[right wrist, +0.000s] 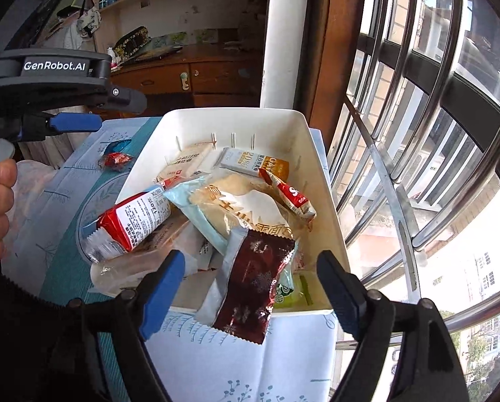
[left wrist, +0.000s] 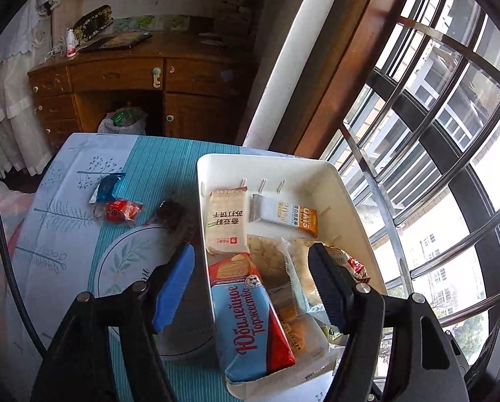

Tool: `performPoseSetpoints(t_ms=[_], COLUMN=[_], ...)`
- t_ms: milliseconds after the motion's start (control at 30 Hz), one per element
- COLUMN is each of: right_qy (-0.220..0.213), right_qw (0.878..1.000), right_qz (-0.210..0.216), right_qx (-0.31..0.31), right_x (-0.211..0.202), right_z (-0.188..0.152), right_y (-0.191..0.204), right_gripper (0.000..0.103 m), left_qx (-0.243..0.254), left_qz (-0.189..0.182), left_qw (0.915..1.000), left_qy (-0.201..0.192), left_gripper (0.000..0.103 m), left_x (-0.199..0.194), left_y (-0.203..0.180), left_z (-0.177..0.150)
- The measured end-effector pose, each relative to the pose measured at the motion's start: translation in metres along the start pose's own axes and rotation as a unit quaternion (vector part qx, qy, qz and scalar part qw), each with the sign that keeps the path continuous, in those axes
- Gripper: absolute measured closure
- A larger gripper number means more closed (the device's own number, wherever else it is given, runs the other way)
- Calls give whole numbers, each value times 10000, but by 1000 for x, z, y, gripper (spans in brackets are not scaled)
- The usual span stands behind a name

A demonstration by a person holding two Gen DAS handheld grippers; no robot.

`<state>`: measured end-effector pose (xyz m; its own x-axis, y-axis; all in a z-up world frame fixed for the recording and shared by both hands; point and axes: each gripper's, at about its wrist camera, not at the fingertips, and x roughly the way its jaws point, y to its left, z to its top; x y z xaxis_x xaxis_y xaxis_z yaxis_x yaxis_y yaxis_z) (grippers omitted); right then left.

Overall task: Organize snacks
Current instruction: 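Open both grippers to drop the bar and packet into the tray, then reach the left gripper to the blue foil candy while the right approaches the red candy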

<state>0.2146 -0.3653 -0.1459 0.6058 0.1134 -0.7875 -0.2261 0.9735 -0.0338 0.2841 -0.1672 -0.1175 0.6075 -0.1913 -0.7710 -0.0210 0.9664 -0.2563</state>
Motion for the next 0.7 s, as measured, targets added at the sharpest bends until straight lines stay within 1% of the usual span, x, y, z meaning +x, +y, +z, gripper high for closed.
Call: performPoseSetpoints(t_ms=[100,233,367,500,700], right_qy=[-49,-80,-153,-276,-330], right_qw=[9999,9998,9993,9985,9974], right_qz=[80,173,352,466,641], right_qx=[-65,1,44,-73,-41], right_x=[-4,-9,-16,-22,-32], right_z=[1,5,11,21,38], right_y=[8,17,29,43,70], right_gripper=[17,16,16,13,12], left_qx=[-35,-166,-279,-283,-438], left_qz=[61,-7,25,187,400], left_qw=[10000,9998,9995,9991,9973], left_qy=[7,120,175,253,422], left_gripper=[31,31,26,22,20], left_x=[-10,-26,-46,-64,-94], left_y=[9,23,41,59,97], left_z=[-1,-2,-5,-7,-12])
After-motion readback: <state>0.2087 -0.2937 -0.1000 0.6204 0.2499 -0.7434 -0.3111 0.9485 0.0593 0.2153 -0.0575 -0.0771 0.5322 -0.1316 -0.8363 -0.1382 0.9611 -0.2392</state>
